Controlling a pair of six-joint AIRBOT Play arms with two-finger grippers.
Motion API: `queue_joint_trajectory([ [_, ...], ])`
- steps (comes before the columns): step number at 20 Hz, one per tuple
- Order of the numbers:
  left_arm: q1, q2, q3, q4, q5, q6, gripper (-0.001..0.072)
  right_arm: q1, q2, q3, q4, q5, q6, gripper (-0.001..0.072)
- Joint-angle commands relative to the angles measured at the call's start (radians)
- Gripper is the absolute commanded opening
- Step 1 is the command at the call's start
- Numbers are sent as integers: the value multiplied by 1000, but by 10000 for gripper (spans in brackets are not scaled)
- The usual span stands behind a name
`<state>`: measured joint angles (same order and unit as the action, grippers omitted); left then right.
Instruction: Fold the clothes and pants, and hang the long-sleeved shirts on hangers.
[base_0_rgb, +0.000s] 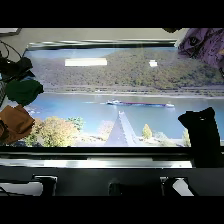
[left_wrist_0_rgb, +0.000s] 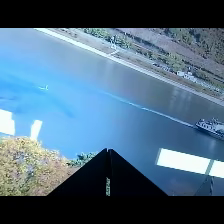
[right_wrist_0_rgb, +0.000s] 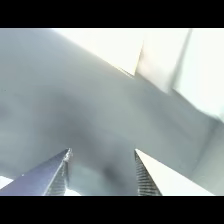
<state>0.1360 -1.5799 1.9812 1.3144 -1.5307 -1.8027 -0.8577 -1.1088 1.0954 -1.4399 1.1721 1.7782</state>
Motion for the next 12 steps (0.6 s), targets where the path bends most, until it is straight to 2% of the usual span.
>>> queue_joint_trajectory([
  [1,0,15,0,-5,-6,38,20,249,4,183,175,-226,-101,302],
  [2,-6,28,0,-4,-2,94,19,359,4,204,172,-249,-151,237],
  [3,-11,45,0,-4,10,145,19,476,5,214,167,-262,-196,93],
  [4,-22,68,-1,-4,33,188,19,579,4,214,160,-261,-224,27],
  [7,-82,177,-90,-3,128,312,18,868,1,213,59,-230,-234,27],
  [12,-142,375,-373,76,270,319,20,1111,1,213,22,-217,-282,28],
])
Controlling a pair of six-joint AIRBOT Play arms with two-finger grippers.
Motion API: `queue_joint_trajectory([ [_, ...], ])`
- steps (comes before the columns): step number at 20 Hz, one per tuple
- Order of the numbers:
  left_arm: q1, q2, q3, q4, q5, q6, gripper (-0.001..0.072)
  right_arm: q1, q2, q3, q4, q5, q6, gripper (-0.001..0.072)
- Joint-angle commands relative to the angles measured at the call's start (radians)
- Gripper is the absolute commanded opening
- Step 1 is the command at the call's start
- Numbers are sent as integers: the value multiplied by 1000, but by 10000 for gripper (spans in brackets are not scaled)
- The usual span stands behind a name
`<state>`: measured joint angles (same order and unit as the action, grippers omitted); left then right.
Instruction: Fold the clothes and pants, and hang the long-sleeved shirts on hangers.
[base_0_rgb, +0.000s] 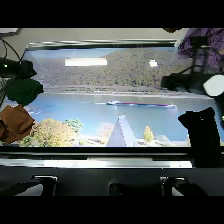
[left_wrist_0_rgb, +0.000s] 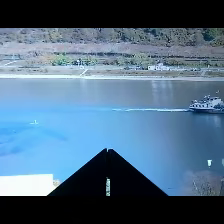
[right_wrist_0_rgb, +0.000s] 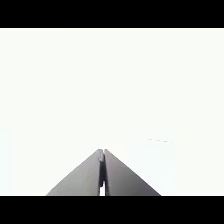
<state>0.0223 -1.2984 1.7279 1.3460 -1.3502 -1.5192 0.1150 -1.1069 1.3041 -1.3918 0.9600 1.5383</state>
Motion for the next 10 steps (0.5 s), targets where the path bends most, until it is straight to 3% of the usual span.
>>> queue_joint_trajectory([
  [1,-28,105,-124,63,85,36,20,147,-1,5,-26,-12,-43,28],
  [10,-29,90,-124,95,95,39,21,145,-1,5,-26,-36,-42,28],
])
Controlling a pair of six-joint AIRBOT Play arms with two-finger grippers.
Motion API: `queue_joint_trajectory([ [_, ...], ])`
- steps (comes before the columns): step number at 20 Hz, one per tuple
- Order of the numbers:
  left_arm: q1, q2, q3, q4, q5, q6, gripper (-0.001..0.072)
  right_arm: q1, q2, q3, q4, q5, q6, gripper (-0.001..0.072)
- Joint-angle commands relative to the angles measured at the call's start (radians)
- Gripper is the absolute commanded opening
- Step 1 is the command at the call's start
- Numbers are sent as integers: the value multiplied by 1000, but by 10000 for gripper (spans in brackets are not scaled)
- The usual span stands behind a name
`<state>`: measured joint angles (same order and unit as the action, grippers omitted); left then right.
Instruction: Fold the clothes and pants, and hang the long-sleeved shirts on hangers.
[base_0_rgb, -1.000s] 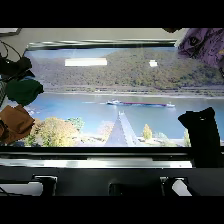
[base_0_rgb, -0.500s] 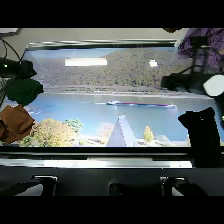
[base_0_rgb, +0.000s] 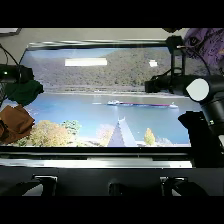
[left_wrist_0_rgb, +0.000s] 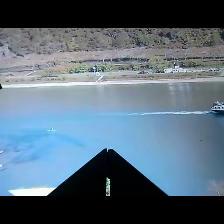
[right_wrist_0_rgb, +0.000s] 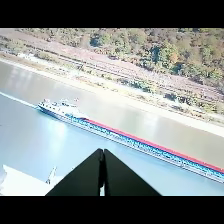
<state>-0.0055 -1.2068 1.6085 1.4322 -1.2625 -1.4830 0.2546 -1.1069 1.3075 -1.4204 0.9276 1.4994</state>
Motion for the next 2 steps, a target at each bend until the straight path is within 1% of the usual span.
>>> queue_joint_trajectory([
  [1,-1,-3,-5,9,7,3,20,6,-1,1,2,-3,-3,28],
  [2,-1,-5,-5,9,7,3,21,6,-1,1,2,-3,-3,28],
])
